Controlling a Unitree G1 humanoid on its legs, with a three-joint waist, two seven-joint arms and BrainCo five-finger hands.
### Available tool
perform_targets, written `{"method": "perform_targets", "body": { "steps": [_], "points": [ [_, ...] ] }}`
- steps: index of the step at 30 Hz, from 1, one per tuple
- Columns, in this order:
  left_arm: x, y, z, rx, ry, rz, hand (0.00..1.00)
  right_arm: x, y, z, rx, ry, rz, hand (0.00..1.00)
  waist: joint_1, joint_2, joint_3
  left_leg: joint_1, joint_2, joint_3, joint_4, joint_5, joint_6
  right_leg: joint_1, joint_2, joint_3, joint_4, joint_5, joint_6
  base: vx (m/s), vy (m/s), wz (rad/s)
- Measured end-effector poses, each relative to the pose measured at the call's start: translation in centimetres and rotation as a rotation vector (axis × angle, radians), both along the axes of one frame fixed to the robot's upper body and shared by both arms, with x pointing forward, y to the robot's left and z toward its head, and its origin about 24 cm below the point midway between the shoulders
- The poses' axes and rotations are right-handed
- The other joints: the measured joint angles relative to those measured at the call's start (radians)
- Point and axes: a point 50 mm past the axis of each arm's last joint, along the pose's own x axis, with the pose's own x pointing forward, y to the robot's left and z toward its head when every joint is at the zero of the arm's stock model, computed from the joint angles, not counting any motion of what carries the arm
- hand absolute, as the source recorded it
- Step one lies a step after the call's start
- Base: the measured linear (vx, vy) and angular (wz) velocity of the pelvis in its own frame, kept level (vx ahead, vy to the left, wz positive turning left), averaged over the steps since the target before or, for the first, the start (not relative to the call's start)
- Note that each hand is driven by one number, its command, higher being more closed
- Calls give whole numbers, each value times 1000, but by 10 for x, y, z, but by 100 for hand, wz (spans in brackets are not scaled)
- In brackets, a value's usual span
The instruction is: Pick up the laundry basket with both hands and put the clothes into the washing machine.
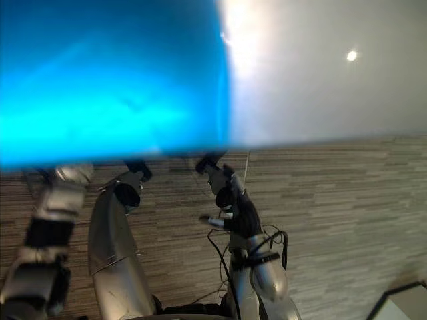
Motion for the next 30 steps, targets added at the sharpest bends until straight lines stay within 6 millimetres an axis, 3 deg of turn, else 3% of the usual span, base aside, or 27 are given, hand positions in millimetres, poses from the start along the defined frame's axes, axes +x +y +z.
{"method": "perform_targets", "body": {
  "steps": [2, 3, 6, 8, 12, 16, 19, 21, 24, 26, 29, 30],
  "points": [
    [-25, -19, -45, -66, 81, 0, 0, 7, 1, -16, 95, 82, -34, 0, 20, 2, 0, 69, -21, -6, -54, 19, -18, 60, 1, -9, -14, -20, 4, 56, -68, 27],
    [-34, -27, -58, -94, 114, -12, 0, 8, 2, -24, 113, 122, -34, 0, 25, 3, 0, 88, -32, -19, -78, 26, -22, 84, 4, -18, -24, -27, 9, 49, -62, 35],
    [-57, -48, -90, -195, 210, -46, 0, 18, 14, -48, 146, 240, -1, 0, 51, 4, 1, 130, -82, -71, -173, 68, -37, 141, 10, -57, -68, -33, 18, 32, -55, 46],
    [-64, -56, -100, -278, 246, -68, 0, 30, 25, -55, 161, 288, 32, 0, 70, 5, 1, 146, -109, -96, -230, 106, -38, 159, 9, -79, -88, -33, 18, 15, -26, 45],
    [-66, -64, -109, -395, 270, -84, 0, 53, 52, -57, 131, 322, 106, 0, 100, 9, 4, 149, -148, -149, -315, 179, -46, 174, -4, -137, -90, -40, 9, 25, -17, 42],
    [-66, -71, -112, -455, 281, -102, 0, 70, 69, -62, 104, 388, 131, 0, 106, 14, 6, 118, -168, -206, -329, 192, -48, 181, -15, -190, -75, -61, 13, 25, 19, 37],
    [-66, -80, -109, -481, 273, -145, 0, 89, 70, -62, 96, 430, 101, 0, 130, 33, 9, 80, -192, -254, -344, 196, -50, 175, -40, -237, -44, -92, 22, 24, 36, 52],
    [-66, -83, -103, -501, 245, -163, 0, 106, 71, -51, 89, 420, 73, 0, 150, 40, 11, 58, -213, -278, -364, 211, -57, 164, -61, -268, -19, -114, 26, 43, 23, 61],
    [-67, -97, -90, -583, 182, -225, 0, 147, 56, -17, 168, 391, -68, 0, 190, 84, 15, 0, -255, -345, -371, 243, -60, 148, -103, -338, 49, -160, 23, 66, -2, 74],
    [-68, -105, -81, -641, 135, -255, 0, 174, 26, 17, 327, 346, -206, 0, 215, 104, 15, -44, -302, -392, -373, 266, -62, 131, -168, -379, 138, -211, 26, 95, -18, 89],
    [-70, -114, -74, -670, 107, -312, 0, 190, -15, 40, 504, 312, -350, 0, 239, 112, 12, -89, -344, -443, -352, 268, -63, 130, -218, -421, 206, -257, 32, 78, -39, 85],
    [-70, -121, -72, -700, 108, -351, 0, 195, -44, 47, 615, 311, -452, 0, 242, 131, 1, -106, -378, -472, -342, 268, -64, 135, -257, -425, 258, -288, 49, 85, -59, 96]
  ]
}}
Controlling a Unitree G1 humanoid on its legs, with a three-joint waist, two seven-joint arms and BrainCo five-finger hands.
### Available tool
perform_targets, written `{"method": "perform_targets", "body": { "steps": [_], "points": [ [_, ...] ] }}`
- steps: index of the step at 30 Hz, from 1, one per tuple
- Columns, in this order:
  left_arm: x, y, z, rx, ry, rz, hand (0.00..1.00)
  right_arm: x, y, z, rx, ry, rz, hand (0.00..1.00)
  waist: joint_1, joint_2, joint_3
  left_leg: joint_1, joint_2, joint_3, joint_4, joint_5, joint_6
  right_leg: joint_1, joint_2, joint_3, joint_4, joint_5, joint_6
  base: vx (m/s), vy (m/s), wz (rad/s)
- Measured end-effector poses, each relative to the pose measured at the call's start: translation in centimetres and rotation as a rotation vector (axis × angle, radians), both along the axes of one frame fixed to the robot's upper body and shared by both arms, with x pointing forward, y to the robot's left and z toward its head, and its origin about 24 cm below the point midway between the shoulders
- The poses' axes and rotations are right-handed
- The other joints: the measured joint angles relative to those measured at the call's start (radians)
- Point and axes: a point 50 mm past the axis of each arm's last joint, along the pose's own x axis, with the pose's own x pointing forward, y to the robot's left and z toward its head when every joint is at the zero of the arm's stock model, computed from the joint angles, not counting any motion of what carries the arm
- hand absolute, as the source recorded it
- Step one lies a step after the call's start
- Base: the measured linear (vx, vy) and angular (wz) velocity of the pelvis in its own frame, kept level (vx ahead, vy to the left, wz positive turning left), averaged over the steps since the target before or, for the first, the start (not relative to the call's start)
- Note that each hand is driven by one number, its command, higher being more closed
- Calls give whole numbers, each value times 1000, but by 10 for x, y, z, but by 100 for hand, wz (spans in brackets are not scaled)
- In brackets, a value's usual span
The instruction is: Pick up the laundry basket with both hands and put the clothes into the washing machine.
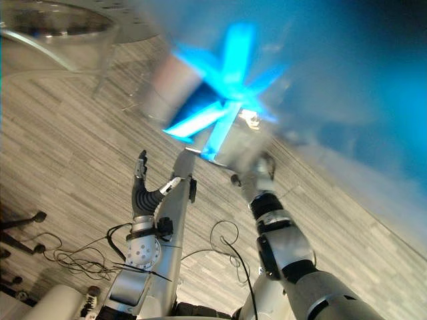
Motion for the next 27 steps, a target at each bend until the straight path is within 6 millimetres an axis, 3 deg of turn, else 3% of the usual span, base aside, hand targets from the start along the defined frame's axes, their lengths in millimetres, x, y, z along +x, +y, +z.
{"method": "perform_targets", "body": {
  "steps": [3, 5, 10, 13, 15, 19, 27],
  "points": [
    [-1, -8, 3, -31, -14, -45, 0, 2, -30, 9, 95, -19, -107, 0, 17, 28, -22, -34, -38, -23, -2, 5, -2, -8, -48, -28, 57, -39, 11, 47, -53, 62],
    [-3, -8, 8, -54, -42, -62, 0, 7, -37, 25, 161, -55, -140, 0, 24, 31, -29, -79, -55, -33, -2, 4, 1, -39, -77, -45, 98, -69, 23, 8, -53, 53],
    [-5, -13, 12, -104, -47, -110, 0, 16, -53, 67, 212, -132, -172, 0, 19, 31, -29, -202, -97, -51, 15, 49, -4, -144, -141, -41, 191, -90, 4, -1, -7, 44],
    [-6, -18, 12, -136, -41, -138, 0, 18, -63, 76, 199, -127, -196, 0, 18, 32, -29, -233, -118, -57, 37, 53, 1, -183, -162, 8, 222, -93, 7, 1, 25, 24],
    [-7, -18, 15, -160, -54, -146, 0, 19, -63, 82, 195, -133, -194, 0, 19, 36, -32, -245, -123, -56, 39, 54, 2, -201, -169, 26, 231, -97, 14, -22, 19, 8],
    [-7, -15, 21, -203, -85, -160, 0, 23, -53, 111, 222, -201, -160, 0, 17, 39, -34, -289, -116, -48, 43, 59, 9, -258, -172, 44, 248, -97, 13, -52, 6, -9],
    [-5, -16, 23, -198, -98, -182, 0, 22, -26, 132, 456, -299, -74, 0, 8, 39, -35, -298, -86, -43, 93, 70, 11, -266, -151, 69, 260, -87, -5, -35, -36, -17]
  ]
}}
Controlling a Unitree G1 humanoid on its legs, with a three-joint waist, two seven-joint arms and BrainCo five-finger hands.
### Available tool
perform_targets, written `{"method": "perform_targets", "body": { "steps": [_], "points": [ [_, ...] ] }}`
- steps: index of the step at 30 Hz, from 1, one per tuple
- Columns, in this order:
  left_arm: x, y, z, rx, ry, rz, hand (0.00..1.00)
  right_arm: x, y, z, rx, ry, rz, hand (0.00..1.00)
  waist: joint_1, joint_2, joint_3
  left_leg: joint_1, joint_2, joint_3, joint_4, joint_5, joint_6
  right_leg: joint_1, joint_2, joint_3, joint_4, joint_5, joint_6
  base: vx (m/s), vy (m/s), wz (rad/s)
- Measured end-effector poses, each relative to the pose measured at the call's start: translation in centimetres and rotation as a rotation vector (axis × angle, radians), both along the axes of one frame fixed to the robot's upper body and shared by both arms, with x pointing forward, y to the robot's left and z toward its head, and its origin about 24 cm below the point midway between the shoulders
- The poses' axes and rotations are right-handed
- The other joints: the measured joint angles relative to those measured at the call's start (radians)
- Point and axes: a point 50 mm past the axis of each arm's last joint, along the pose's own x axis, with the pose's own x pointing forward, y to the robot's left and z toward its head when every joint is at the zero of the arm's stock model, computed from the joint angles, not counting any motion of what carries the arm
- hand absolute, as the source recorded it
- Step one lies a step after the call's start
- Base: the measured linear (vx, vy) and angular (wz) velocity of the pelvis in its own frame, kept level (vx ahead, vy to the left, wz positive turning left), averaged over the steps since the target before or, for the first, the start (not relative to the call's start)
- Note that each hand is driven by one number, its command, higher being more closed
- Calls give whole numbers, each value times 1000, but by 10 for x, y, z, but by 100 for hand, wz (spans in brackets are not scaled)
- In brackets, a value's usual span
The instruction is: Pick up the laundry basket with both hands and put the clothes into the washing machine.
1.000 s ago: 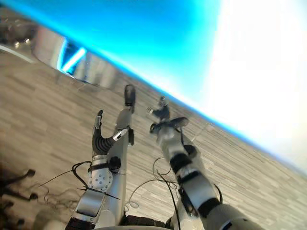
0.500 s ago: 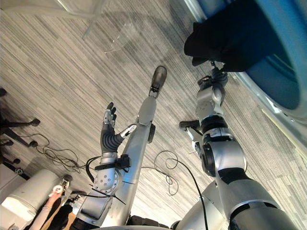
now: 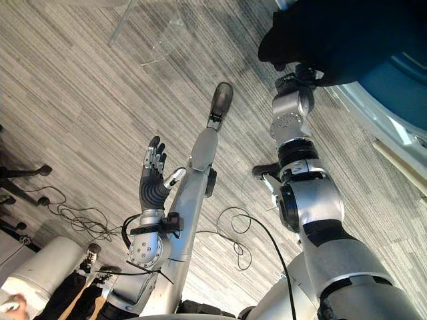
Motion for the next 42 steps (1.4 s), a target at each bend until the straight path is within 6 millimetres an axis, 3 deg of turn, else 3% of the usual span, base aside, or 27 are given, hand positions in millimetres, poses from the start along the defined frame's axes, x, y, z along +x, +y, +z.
{"method": "perform_targets", "body": {
  "steps": [1, 7, 8, 10, 12, 13, 16, 18, 19, 20, 23, 24, 28, 31, 36, 37, 38, 39, 40, 42],
  "points": [
    [1, 2, 0, -6, 2, 2, 0, -1, 4, 3, 29, -20, 8, 100, -2, 0, 0, 0, 2, -1, 3, 1, -1, 0, 0, 1, 4, 0, 0, -37, -53, -15],
    [4, 7, 0, -10, 4, 13, 0, -10, 19, 19, 258, -165, 18, 100, -10, 8, 5, 41, 21, -3, -3, 15, -8, 52, 13, -16, 10, 2, -9, -35, -53, -7],
    [4, 5, -3, -4, 16, 4, 0, -13, 29, 20, 307, -185, 53, 100, -8, 9, 4, 75, 35, 9, -18, 21, -8, 82, 22, -17, 2, 1, -9, -62, -85, 4],
    [4, 0, -7, 7, 30, -27, 0, -19, 34, 15, 396, -225, 41, 100, 18, 9, 3, 129, 62, 37, -50, 20, -9, 117, 35, -11, -20, -3, -8, -75, -116, -2],
    [5, 1, -7, 16, 28, -30, 0, -25, 38, 17, 466, -285, 37, 100, 23, 9, 3, 167, 71, 47, -103, 19, -10, 132, 48, -11, -44, -3, -7, -67, -118, -2],
    [6, 2, -7, 25, 25, -29, 0, -34, 42, 31, 520, -384, 49, 100, 25, 9, 3, 184, 83, 56, -137, 19, -10, 136, 63, -13, -65, -3, -6, -58, -116, -4],
    [7, 2, -9, 38, 37, -32, 0, -76, 24, 87, 516, -830, 9, 100, 26, 8, 2, 212, 105, 67, -146, 18, -11, 162, 86, -15, -82, 1, -2, -47, -83, -9],
    [7, 3, -13, 52, 53, -31, 0, -93, 8, 100, 524, -982, -49, 100, 11, -1, -3, 253, 108, 74, -171, 19, -11, 191, 93, -14, -101, 9, -1, -39, -91, -7],
    [7, 4, -17, 72, 66, -36, 0, -87, 9, 81, 502, -940, -81, 100, 17, -27, -32, 263, 115, 80, -183, 19, -11, 192, 105, -11, -117, 16, -4, -16, -104, -18],
    [6, 5, -18, 80, 70, -38, 0, -86, 11, 68, 547, -909, -97, 100, 19, -35, -42, 269, 117, 82, -183, 19, -11, 198, 116, -9, -128, 16, -5, 0, -98, -17],
    [5, 1, -23, 91, 95, -57, 0, -88, 10, 55, 656, -876, -149, 100, 16, -36, -43, 296, 119, 84, -180, 27, -5, 221, 120, -1, -132, 18, -8, 5, -105, -4],
    [4, 0, -25, 93, 108, -61, 0, -87, 13, 48, 662, -847, -153, 0, 18, -36, -43, 302, 121, 83, -175, 56, 2, 226, 123, 2, -130, 20, -13, 12, -96, -7],
    [4, 0, -30, 103, 129, -73, 0, -91, 16, 40, 734, -813, -208, 0, 14, -36, -43, 308, 121, 91, -160, 62, -1, 235, 117, 8, -135, 22, -15, 13, -98, 2],
    [4, 1, -33, 107, 141, -71, 0, -86, 8, 29, 713, -690, -291, 0, 15, -36, -43, 326, 121, 89, -162, 61, 0, 255, 118, 7, -139, 22, -14, -25, -74, 0],
    [4, 4, -43, 112, 186, -53, 0, -66, 1, 27, 466, -500, -271, 0, 10, -36, -43, 355, 135, 99, -201, 52, -3, 255, 133, 18, -157, 31, 5, -82, -48, -14],
    [5, 6, -43, 108, 185, -40, 0, -62, 4, 30, 387, -476, -229, 0, 6, -42, -45, 353, 138, 112, -207, 24, -25, 244, 140, 22, -181, 36, 10, -91, -22, -35],
    [6, 9, -44, 101, 194, -21, 0, -57, 10, 26, 306, -435, -186, 0, -1, -48, -47, 328, 134, 108, -88, 16, -4, 241, 141, 20, -194, 37, 12, -73, -21, -43],
    [7, 10, -45, 100, 202, -14, 0, -55, 14, 20, 263, -413, -165, 0, -4, -49, -47, 328, 136, 110, -74, -16, 19, 242, 143, 17, -205, 42, 19, -8, -27, -60],
    [7, 14, -46, 88, 210, 6, 0, -51, 27, 2, 178, -361, -101, 0, -20, -54, -49, 343, 156, 127, -89, -21, 19, 245, 154, 17, -222, 72, 42, -11, -35, -50],
    [8, 19, -46, 61, 223, 23, 0, -50, 50, -58, 24, -194, 16, 0, -49, -73, -61, 384, 167, 161, -137, -21, 19, 254, 175, 31, -281, 114, 46, -18, -41, -38]
  ]
}}
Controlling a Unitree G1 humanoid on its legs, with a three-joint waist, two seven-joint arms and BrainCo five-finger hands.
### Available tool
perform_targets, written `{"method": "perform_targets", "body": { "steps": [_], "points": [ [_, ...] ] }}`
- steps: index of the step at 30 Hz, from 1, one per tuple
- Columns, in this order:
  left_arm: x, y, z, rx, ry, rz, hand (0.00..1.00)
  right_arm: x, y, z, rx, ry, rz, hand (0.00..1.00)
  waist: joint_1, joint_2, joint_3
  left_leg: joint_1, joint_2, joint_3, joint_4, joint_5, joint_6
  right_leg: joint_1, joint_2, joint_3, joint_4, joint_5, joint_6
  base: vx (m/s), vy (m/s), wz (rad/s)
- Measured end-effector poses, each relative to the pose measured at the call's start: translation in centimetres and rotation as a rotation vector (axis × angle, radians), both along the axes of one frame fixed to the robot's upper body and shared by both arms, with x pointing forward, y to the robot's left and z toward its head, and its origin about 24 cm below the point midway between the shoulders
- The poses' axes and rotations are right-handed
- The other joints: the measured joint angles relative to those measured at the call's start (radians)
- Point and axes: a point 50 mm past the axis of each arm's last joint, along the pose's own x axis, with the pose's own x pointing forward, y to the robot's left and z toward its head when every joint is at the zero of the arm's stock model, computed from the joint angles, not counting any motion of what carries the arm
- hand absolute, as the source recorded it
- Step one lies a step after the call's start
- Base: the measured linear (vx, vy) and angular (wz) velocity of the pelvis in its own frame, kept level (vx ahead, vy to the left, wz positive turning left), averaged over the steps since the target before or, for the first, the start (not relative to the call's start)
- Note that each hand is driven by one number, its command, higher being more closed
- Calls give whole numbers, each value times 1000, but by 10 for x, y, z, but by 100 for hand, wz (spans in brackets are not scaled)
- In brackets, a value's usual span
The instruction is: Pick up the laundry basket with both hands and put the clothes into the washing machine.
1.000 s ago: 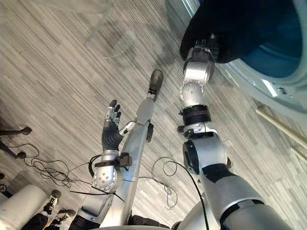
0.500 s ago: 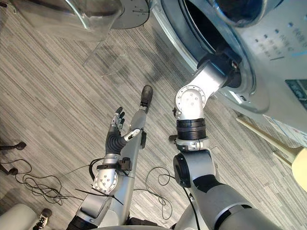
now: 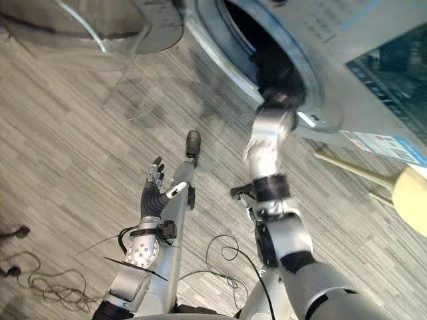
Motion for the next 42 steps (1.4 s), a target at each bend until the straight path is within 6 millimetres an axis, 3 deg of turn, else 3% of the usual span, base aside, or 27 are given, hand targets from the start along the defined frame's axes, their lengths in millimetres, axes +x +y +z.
{"method": "perform_targets", "body": {
  "steps": [1, 2, 4, 6, 8, 9, 10, 12, 14, 18, 20, 22, 25, 26, 27, 29, 30, 33, 36, 38, 39, 40, 42],
  "points": [
    [0, 0, 0, -7, 2, 0, 0, -1, 2, -9, -15, 26, 11, 0, 0, -1, 0, 6, 4, 3, -4, 0, 0, 3, 6, 2, -8, 3, 4, -5, -54, -32],
    [-1, -2, -1, -26, 9, 2, 0, -10, 9, -60, -81, 173, 61, 0, -1, -5, -3, 38, 7, 18, -23, 0, 0, 24, 28, 12, -39, 10, 9, 2, -52, -23],
    [-1, -2, -2, -50, 16, 4, 0, -26, 13, -113, -131, 340, 110, 0, -17, -13, -8, 70, 16, 26, -42, 0, 0, 44, 39, 18, -66, 36, 0, 17, -98, -18],
    [-6, 0, -7, -65, 42, 11, 0, -62, 18, -176, -283, 535, 206, 0, -42, -22, -12, 104, 25, 34, -40, -5, -6, 81, 70, 20, -109, 62, -28, 42, -118, -19],
    [-9, 1, -11, -65, 62, 12, 0, -87, 16, -206, -417, 620, 265, 0, -70, -33, -17, 127, 31, 38, -39, -12, -7, 104, 80, 23, -123, 67, -31, 55, -129, -17],
    [-13, 6, -16, -61, 86, 21, 0, -107, 10, -225, -536, 678, 313, 0, -86, -57, -28, 159, 41, 53, -29, -30, -14, 125, 91, 39, -132, 75, -44, 74, -180, -28],
    [-15, 11, -19, -51, 100, 34, 0, -118, 6, -234, -613, 699, 343, 0, -91, -65, -33, 186, 47, 59, -22, -40, -13, 150, 96, 45, -136, 76, -46, 69, -168, -30],
    [-21, 22, -26, -39, 127, 63, 0, -134, -7, -243, -756, 715, 377, 0, -105, -72, -38, 243, 59, 68, -5, -65, -19, 206, 110, 54, -149, 73, -42, 57, -137, -20],
    [-35, 46, -39, -19, 192, 116, 0, -162, -27, -256, -1018, 744, 461, 0, -113, -89, -73, 340, 63, 90, -7, -98, -27, 282, 115, 81, -158, 59, -25, 95, -172, -19],
    [-63, 92, -57, -41, 289, 264, 0, -186, -57, -271, -1229, 854, 509, 0, -111, -88, -125, 515, 67, 136, -15, -139, -38, 424, 128, 113, -184, 48, -5, 102, -100, -21],
    [-84, 115, -68, -26, 359, 354, 0, -198, -74, -276, -1309, 919, 503, 0, -111, -64, -180, 623, 69, 167, -10, -171, -47, 515, 126, 133, -194, 45, 2, 117, -58, -28],
    [-93, 123, -70, -14, 385, 389, 0, -208, -89, -278, -1329, 977, 483, 0, -109, -39, -210, 710, 56, 182, -9, -197, -47, 588, 106, 159, -181, 33, 23, 95, -3, -13],
    [-98, 126, -73, -9, 412, 421, 0, -218, -108, -286, -1354, 1083, 472, 0, -134, 0, -257, 815, 36, 187, -14, -223, -39, 649, 64, 245, -115, 31, 39, 3, -19, 5],
    [-98, 127, -73, -1, 413, 424, 0, -222, -114, -291, -1357, 1130, 491, 0, -138, 12, -280, 855, 22, 188, -35, -223, -38, 666, 76, 317, -139, 21, 74, -81, -29, -15],
    [-98, 129, -74, 6, 417, 456, 0, -220, -121, -295, -1396, 1165, 533, 0, -134, 46, -304, 894, 37, 212, -71, -214, -41, 696, 146, 370, -232, 17, 109, -86, -6, -37],
    [-104, 134, -74, 18, 423, 505, 0, -213, -127, -294, -1461, 1166, 557, 0, -130, 82, -355, 897, 70, 246, -124, -184, -44, 675, 196, 411, -287, 44, 116, -107, -24, -57],
    [-103, 139, -72, 41, 415, 528, 0, -202, -131, -291, -1517, 1155, 562, 0, -136, 86, -356, 909, 66, 265, -160, -164, -57, 643, 208, 432, -295, 60, 84, -102, -40, -52],
    [-101, 146, -69, 47, 401, 581, 0, -171, -144, -275, -1657, 1122, 554, 0, -135, 109, -357, 947, 67, 276, -233, -154, -68, 612, 252, 489, -331, 92, 46, -74, -43, -69],
    [-102, 145, -71, 72, 426, 577, 0, -149, -153, -258, -1763, 1081, 510, 0, -135, 119, -358, 971, 53, 252, -214, -129, -69, 598, 262, 550, -325, 91, 35, -17, -43, -75],
    [-100, 149, -67, 65, 414, 597, 0, -139, -158, -249, -1807, 1066, 483, 0, -160, 119, -359, 971, 18, 200, -174, -102, -78, 603, 237, 583, -342, 95, 32, 21, -38, -33],
    [-101, 150, -65, 66, 405, 607, 0, -139, -159, -249, -1804, 1070, 482, 0, -159, 116, -357, 968, 11, 185, -141, -121, -80, 603, 231, 595, -348, 101, 33, 51, 19, -45],
    [-104, 157, -61, 70, 392, 642, 0, -142, -159, -252, -1798, 1088, 496, 0, -157, 127, -363, 967, -5, 162, -81, -160, -82, 605, 228, 622, -366, 119, 29, 100, 66, -50],
    [-112, 174, -54, 86, 376, 723, 0, -154, -163, -261, -1784, 1149, 545, 0, -162, 159, -383, 983, -20, 138, -101, -163, -77, 625, 229, 624, -395, 142, 57, 157, 99, -23]
  ]
}}
